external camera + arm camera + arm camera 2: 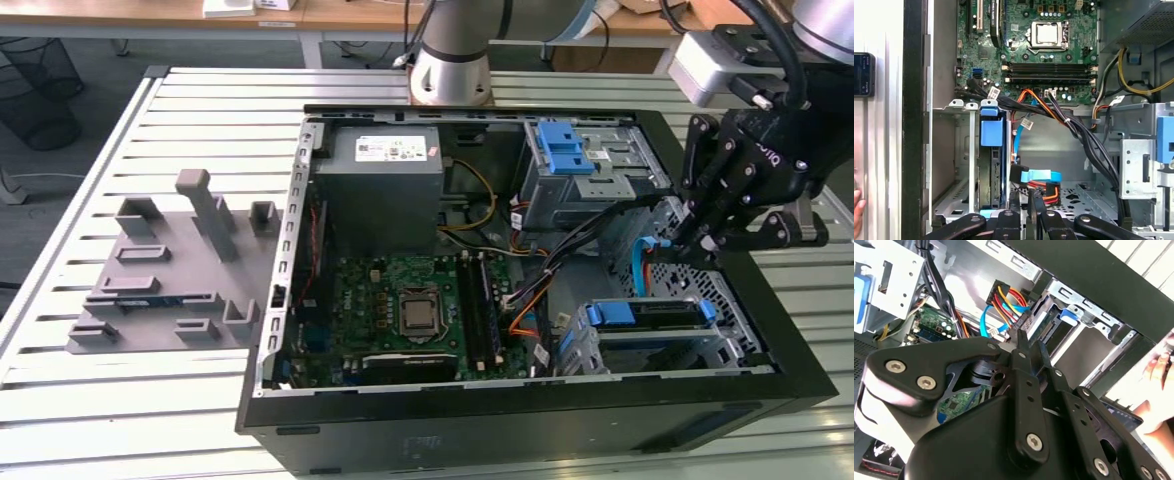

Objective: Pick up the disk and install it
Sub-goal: 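Insert the first disk wire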

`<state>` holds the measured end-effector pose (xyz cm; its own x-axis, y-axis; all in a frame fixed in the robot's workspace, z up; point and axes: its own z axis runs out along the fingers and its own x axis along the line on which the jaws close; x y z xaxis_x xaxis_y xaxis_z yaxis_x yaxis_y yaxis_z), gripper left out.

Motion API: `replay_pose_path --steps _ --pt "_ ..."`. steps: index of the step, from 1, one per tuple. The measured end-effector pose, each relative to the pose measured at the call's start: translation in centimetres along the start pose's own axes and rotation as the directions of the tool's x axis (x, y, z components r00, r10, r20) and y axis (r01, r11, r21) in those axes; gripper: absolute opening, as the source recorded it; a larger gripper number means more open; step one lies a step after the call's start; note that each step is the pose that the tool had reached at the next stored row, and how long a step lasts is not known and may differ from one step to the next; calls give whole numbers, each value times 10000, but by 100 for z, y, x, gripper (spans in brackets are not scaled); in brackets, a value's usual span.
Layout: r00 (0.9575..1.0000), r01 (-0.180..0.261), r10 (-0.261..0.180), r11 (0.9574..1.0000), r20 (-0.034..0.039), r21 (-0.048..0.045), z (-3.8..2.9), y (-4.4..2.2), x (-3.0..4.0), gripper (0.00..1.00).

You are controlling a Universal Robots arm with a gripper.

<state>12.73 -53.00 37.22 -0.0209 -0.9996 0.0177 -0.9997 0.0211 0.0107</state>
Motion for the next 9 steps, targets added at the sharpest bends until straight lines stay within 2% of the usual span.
replay_pose_path --steps 1,9 --pt "10000 -1 1 10000 -32 1 9 0 -13 24" --pt "10000 -1 1 10000 -38 3 81 0 -60 25"
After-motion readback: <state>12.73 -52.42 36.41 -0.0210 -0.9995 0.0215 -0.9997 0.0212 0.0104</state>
